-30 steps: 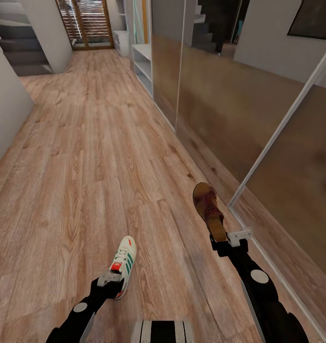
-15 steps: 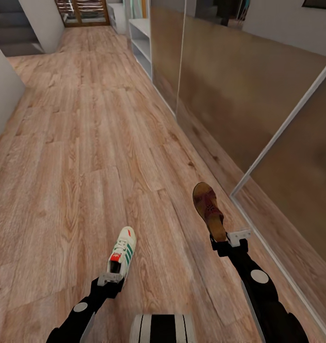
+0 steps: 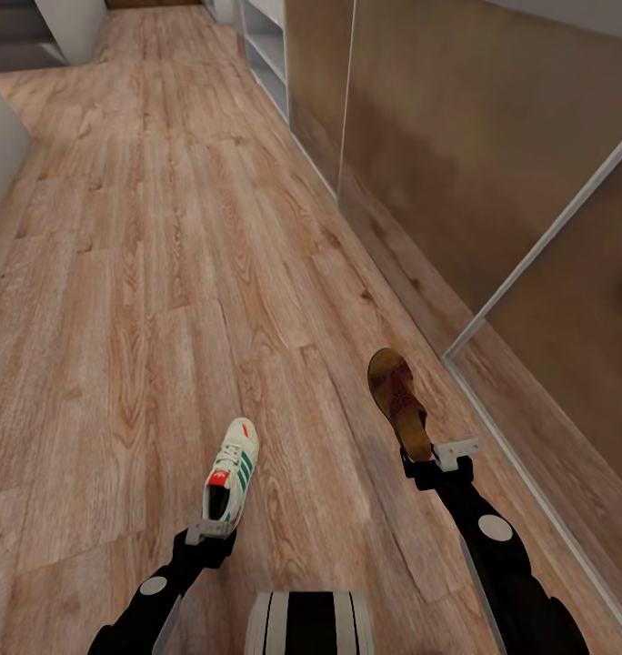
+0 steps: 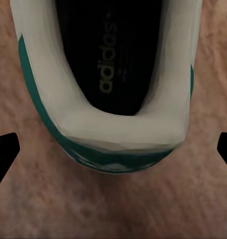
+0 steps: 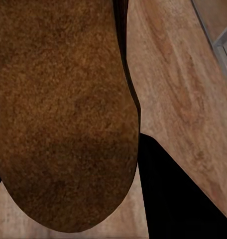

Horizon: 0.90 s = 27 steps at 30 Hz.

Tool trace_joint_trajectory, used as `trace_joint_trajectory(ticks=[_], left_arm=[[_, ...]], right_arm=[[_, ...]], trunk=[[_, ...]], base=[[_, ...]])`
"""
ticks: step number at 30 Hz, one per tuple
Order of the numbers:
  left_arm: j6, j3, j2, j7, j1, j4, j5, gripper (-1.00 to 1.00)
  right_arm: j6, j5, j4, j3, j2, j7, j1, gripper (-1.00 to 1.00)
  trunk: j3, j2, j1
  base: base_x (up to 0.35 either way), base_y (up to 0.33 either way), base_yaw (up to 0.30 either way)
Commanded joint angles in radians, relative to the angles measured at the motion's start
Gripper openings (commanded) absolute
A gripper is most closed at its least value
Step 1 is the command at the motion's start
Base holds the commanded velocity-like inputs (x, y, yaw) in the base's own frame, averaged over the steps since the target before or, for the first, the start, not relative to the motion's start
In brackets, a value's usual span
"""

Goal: Pick up the two gym shoes and the two sandals from the corridor floor and place them onto the hallstand (shoe rack) in the corridor, making sure they are on the rack and not on the floor. Arrange them so the two gym shoes are next to each other and the two sandals are next to each other.

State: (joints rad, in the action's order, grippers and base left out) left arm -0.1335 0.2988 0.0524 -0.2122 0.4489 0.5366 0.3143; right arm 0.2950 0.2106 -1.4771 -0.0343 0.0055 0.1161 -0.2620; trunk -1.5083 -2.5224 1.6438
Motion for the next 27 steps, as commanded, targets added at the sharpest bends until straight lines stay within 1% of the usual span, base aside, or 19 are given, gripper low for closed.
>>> trace_joint_trajectory(ticks=[1,9,17,27], left_arm=[[-0.004,0.008,0.001,-0.007,0.001,0.0,0.009,1.0],[-0.005,0.009,-0.001,-0.007,0.0,-0.006,0.007,1.0],[-0.005,0.011,-0.001,-0.007,-0.001,-0.001,0.006,1.0],[-0.005,0.012,-0.001,-0.007,0.0,-0.001,0.006,1.0]], right_arm=[[0.005,0.007,-0.002,-0.002,0.001,0.008,0.0,-1.0],[0.006,0.007,-0.002,-0.002,0.001,0.008,0.0,-1.0],[0.005,0.007,-0.002,-0.002,0.001,0.008,0.0,-1.0],[0.005,0.007,-0.002,-0.002,0.001,0.008,0.0,-1.0]], trunk=[[-0.001,0.0,0.0],[-0.002,0.0,0.0],[-0.002,0.0,0.0],[-0.002,0.0,0.0]], base=[[0.0,0.0,0.0],[0.001,0.0,0.0],[0.079,0.0,0.0],[0.006,0.0,0.0]])
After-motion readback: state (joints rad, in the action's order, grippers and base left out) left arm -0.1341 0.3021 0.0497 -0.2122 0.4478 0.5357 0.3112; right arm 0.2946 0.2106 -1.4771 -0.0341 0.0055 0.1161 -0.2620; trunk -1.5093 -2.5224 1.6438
